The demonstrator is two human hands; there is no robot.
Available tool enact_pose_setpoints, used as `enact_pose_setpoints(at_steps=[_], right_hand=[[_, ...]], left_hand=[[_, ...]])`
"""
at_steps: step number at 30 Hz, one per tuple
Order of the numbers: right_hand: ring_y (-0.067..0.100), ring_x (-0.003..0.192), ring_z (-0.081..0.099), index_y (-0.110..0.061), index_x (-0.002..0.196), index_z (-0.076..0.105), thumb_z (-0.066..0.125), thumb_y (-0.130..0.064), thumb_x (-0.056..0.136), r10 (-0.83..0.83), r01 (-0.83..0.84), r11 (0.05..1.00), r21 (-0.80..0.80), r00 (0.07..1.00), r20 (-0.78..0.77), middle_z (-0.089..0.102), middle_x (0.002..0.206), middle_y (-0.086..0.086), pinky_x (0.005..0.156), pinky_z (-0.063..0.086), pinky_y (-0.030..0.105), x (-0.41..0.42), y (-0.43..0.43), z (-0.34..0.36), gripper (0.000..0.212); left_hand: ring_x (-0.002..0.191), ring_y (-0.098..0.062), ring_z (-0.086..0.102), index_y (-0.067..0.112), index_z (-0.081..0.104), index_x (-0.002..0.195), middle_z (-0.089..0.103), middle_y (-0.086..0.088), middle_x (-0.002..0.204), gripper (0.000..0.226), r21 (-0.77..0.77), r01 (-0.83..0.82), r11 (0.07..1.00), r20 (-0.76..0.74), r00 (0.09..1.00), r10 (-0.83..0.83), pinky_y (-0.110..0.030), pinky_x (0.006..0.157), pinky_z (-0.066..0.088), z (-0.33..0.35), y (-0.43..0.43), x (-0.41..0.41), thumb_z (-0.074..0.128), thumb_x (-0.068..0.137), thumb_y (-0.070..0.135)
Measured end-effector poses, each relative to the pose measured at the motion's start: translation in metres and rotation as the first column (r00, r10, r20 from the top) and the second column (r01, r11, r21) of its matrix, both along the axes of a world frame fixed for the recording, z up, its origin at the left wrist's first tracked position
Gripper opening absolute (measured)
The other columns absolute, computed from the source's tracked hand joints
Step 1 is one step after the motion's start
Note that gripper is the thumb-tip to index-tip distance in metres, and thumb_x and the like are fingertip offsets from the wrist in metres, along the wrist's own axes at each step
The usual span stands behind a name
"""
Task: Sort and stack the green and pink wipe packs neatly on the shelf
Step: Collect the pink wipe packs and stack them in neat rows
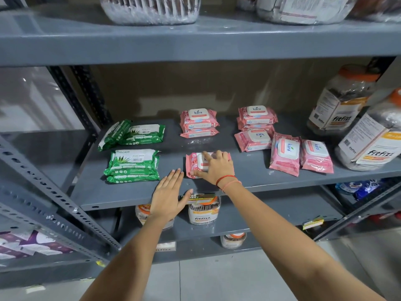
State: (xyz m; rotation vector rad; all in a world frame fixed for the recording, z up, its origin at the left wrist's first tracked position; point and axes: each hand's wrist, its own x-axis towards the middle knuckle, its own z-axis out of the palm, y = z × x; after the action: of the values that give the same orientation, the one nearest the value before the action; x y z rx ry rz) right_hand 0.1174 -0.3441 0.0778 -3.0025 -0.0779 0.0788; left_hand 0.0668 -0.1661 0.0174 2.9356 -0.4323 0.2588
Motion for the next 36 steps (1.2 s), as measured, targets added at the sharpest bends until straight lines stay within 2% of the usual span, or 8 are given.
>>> enact_pose_setpoints(at_steps=[4,8,11,13,16,23,30,36], right_hand=[[0.033,0.130,0.033,-0.026,0.148,0.025,0.049,-0.072,0.078,0.050,-0.049,0.998,0.029,0.998,-0.032,0.039,0.140,0.015,0.106,0.032,0.043,0.005,-0.006,0.004,0.087],[0.038,0.132,0.033,-0.023,0.149,0.023,0.059,-0.061,0.080,0.054,-0.036,0.957,0.289,0.997,-0.057,0.039,0.137,0.020,0.105,0.036,0.048,0.022,-0.030,0.026,0.086],[0.039,0.129,0.041,-0.014,0.145,0.030,0.063,-0.051,0.082,0.008,-0.007,0.972,0.235,1.000,-0.003,0.043,0.139,0.022,0.104,0.039,0.044,0.042,-0.064,0.044,0.081],[0.039,0.123,0.046,-0.008,0.138,0.039,0.065,-0.049,0.082,-0.133,0.132,0.983,0.124,0.991,0.002,0.048,0.134,0.022,0.101,0.042,0.042,0.055,-0.094,0.050,0.075],[0.037,0.124,0.043,-0.005,0.132,0.041,0.064,-0.048,0.082,-0.378,0.378,0.926,0.010,0.926,0.025,0.046,0.134,0.021,0.104,0.037,0.041,0.058,-0.137,0.044,0.070],[0.039,0.132,0.033,-0.006,0.139,0.028,0.068,-0.062,0.072,-0.675,0.665,0.736,0.130,0.735,0.063,0.033,0.141,0.024,0.106,0.034,0.048,0.029,-0.177,0.011,0.096],[0.038,0.123,0.042,-0.005,0.133,0.033,0.076,-0.043,0.072,-0.754,0.673,0.633,0.383,0.647,0.110,0.043,0.130,0.023,0.100,0.039,0.048,0.020,-0.175,0.005,0.084],[0.035,0.120,0.044,-0.006,0.139,0.030,0.069,-0.050,0.076,-0.734,0.626,0.652,0.428,0.662,0.150,0.043,0.129,0.022,0.097,0.043,0.045,0.012,-0.147,0.009,0.087]], left_hand=[[0.140,-0.020,0.026,0.009,0.032,0.143,0.033,-0.007,0.150,0.086,-0.001,0.014,1.000,-0.016,1.000,-0.014,-0.037,0.114,0.019,0.001,0.001,0.000,0.004,0.086,0.068],[0.140,-0.021,0.026,0.009,0.032,0.143,0.032,-0.008,0.150,0.087,0.002,0.018,1.000,-0.023,1.000,-0.018,-0.037,0.114,0.018,0.004,0.001,-0.001,0.003,0.086,0.068],[0.141,-0.021,0.024,0.009,0.030,0.143,0.031,-0.007,0.151,0.089,0.007,0.018,1.000,-0.021,1.000,-0.018,-0.037,0.114,0.017,0.005,0.000,-0.001,0.000,0.085,0.069],[0.141,-0.020,0.022,0.010,0.028,0.144,0.029,-0.006,0.152,0.089,0.011,0.018,1.000,-0.016,1.000,-0.018,-0.034,0.115,0.014,0.004,0.001,-0.001,-0.002,0.084,0.069],[0.141,-0.020,0.023,0.010,0.029,0.144,0.029,-0.006,0.151,0.087,0.020,0.018,1.000,-0.019,1.000,-0.018,-0.034,0.114,0.014,0.005,0.000,-0.002,0.001,0.085,0.068],[0.136,-0.025,0.034,0.005,0.038,0.139,0.040,-0.010,0.146,0.087,-0.001,0.020,1.000,-0.035,0.999,-0.020,-0.040,0.112,0.022,0.009,-0.002,-0.004,0.005,0.087,0.067],[0.138,-0.023,0.031,0.007,0.035,0.141,0.037,-0.009,0.147,0.086,0.014,0.011,1.000,-0.050,0.999,-0.011,-0.038,0.112,0.021,0.009,-0.001,-0.004,0.005,0.087,0.068],[0.140,-0.021,0.026,0.008,0.031,0.143,0.032,-0.008,0.150,0.090,0.033,0.006,0.999,-0.040,0.999,-0.004,-0.036,0.114,0.018,0.008,-0.001,-0.003,0.000,0.085,0.069]])
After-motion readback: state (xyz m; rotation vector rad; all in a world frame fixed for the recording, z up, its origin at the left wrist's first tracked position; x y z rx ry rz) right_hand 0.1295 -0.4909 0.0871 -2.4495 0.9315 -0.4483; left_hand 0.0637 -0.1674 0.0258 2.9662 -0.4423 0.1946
